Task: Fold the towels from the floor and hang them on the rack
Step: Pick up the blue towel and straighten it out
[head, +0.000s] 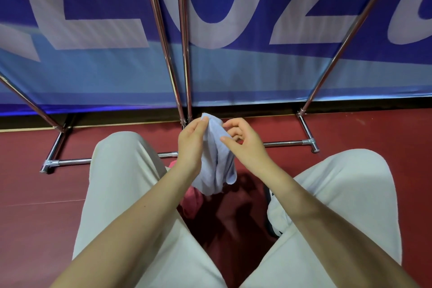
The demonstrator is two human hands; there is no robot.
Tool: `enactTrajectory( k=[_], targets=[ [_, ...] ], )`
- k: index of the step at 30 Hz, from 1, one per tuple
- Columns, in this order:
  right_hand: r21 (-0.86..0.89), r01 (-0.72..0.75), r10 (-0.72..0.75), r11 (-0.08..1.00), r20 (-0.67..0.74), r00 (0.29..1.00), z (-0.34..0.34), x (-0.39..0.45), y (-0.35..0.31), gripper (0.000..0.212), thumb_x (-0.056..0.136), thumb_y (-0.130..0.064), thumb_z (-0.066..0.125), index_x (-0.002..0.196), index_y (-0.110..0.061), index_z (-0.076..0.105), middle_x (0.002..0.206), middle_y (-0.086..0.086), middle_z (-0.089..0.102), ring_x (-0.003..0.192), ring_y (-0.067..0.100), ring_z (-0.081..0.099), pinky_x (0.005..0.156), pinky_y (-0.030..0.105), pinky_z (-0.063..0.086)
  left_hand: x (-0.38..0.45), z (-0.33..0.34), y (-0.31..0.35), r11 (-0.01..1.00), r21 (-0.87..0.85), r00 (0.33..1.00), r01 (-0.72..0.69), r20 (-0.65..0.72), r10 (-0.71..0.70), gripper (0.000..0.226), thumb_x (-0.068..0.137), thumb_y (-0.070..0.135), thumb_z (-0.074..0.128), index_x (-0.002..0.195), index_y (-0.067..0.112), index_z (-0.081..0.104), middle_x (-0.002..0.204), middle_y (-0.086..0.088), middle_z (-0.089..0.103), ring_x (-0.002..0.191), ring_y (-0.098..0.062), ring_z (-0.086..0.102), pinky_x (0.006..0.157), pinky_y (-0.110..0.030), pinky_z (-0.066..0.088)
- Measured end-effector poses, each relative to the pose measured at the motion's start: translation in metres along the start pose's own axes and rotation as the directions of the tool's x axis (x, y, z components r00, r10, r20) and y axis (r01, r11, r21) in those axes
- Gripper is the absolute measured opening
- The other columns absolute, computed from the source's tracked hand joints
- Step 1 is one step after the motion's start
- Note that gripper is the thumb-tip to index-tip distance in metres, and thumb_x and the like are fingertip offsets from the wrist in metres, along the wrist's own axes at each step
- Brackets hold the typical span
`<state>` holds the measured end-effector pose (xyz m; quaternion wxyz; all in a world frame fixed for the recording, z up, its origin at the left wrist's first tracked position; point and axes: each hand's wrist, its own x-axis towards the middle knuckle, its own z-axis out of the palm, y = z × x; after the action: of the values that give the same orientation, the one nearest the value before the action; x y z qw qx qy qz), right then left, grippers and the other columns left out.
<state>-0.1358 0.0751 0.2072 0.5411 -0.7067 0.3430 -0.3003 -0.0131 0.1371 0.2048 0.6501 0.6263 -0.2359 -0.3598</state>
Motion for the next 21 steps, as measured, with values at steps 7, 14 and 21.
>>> enactTrajectory(
  k=[7,14,21],
  targets=[
    [-0.081,-0.065,0.07,0.995,0.063,0.996,-0.004,-0.006,0.02,0.013,0.084,-0.011,0.067,0.089,-0.022,0.064,0.069,-0.002,0.056,0.062,0.007,0.045,0.062,0.018,0.041,0.008,-0.034,0.003,0.998,-0.058,1.0,-0.026,-0.008,0.025,0.025,0.098,0.023,0.05,0.084,0.011,0.067,0.07,0.004,0.063,0.068,-0.009,0.054,0.064,-0.025,0.043],
    [-0.155,-0.145,0.167,0.977,0.138,0.976,-0.01,-0.021,0.048,0.006,0.088,-0.016,0.065,0.086,-0.022,0.066,0.074,0.003,0.056,0.065,0.011,0.044,0.063,0.022,0.039,0.012,-0.07,0.006,0.996,0.047,0.992,-0.074,-0.101,0.079,0.021,0.095,0.024,0.055,0.087,0.026,0.074,0.093,0.007,0.072,0.09,-0.009,0.062,0.086,-0.03,0.047],
    [-0.15,-0.17,0.195,0.974,0.171,0.966,-0.009,-0.032,0.051,0.006,0.091,-0.015,0.062,0.088,-0.014,0.067,0.074,-0.001,0.06,0.066,0.004,0.049,0.063,0.013,0.038,0.005,-0.086,0.019,0.966,0.158,0.956,-0.203,-0.181,0.23,0.022,0.095,0.016,0.056,0.087,0.031,0.07,0.09,0.026,0.071,0.091,0.01,0.061,0.081,-0.009,0.045]
  ],
)
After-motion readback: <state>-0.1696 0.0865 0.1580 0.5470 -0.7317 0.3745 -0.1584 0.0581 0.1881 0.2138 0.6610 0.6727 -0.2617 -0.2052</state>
